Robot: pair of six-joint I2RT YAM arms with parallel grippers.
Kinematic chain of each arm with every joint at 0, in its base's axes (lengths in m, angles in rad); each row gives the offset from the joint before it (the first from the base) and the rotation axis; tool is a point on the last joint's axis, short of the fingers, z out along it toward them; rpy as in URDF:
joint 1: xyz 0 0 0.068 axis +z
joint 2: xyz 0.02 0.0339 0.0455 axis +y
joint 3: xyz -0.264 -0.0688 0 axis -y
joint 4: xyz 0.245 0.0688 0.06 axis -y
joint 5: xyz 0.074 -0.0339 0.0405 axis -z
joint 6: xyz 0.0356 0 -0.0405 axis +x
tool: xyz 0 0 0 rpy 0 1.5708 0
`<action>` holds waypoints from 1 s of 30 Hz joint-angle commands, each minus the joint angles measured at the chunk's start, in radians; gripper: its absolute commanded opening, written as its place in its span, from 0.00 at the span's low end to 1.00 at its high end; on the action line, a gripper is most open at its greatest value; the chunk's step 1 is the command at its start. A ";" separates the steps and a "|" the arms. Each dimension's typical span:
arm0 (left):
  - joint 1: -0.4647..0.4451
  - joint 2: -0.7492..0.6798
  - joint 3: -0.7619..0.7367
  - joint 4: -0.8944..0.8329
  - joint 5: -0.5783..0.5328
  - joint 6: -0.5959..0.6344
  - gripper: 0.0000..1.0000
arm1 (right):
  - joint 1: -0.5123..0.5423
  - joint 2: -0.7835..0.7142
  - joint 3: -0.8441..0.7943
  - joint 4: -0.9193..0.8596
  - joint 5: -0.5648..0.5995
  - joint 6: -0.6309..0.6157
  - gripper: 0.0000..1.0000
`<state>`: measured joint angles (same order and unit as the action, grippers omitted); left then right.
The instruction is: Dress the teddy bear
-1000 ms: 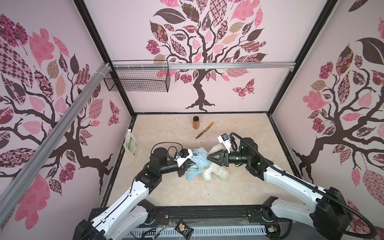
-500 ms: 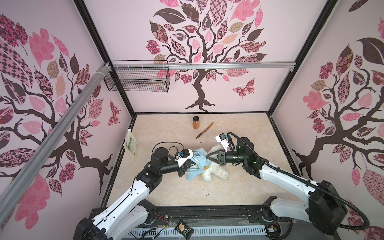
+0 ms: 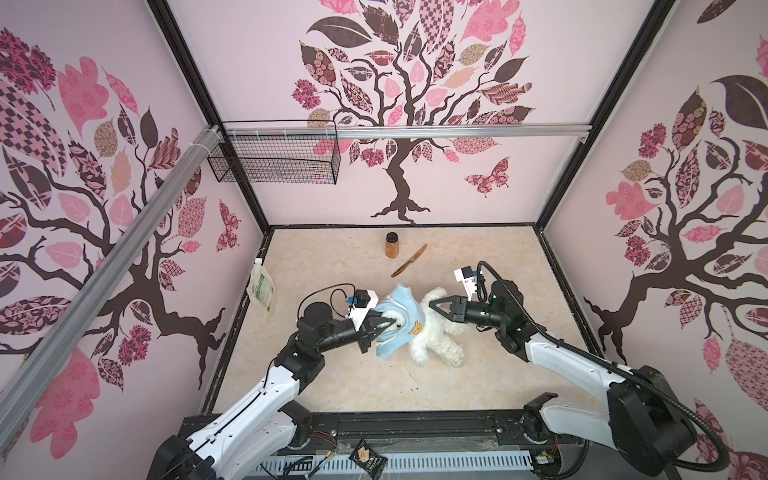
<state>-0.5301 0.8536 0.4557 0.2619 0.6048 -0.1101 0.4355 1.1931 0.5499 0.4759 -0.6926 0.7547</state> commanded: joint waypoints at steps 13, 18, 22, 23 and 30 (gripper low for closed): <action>0.067 0.083 0.176 -0.203 -0.162 -0.745 0.00 | 0.343 -0.063 0.036 0.002 0.261 -0.386 0.31; 0.066 0.085 0.177 -0.207 -0.162 -0.756 0.00 | 0.361 0.040 0.035 0.121 0.203 -0.307 0.27; 0.059 0.088 0.174 -0.201 -0.165 -0.747 0.00 | 0.370 0.095 0.034 0.200 0.184 -0.240 0.33; 0.055 0.089 0.173 -0.198 -0.166 -0.746 0.00 | 0.371 0.108 0.036 0.217 0.182 -0.228 0.33; 0.039 0.099 0.175 -0.182 -0.174 -0.749 0.00 | 0.376 0.185 0.056 0.276 0.190 -0.158 0.34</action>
<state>-0.4828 0.9546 0.5762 0.0200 0.4229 -0.8459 0.8040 1.3422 0.5636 0.6788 -0.4950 0.5518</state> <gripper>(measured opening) 0.083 0.337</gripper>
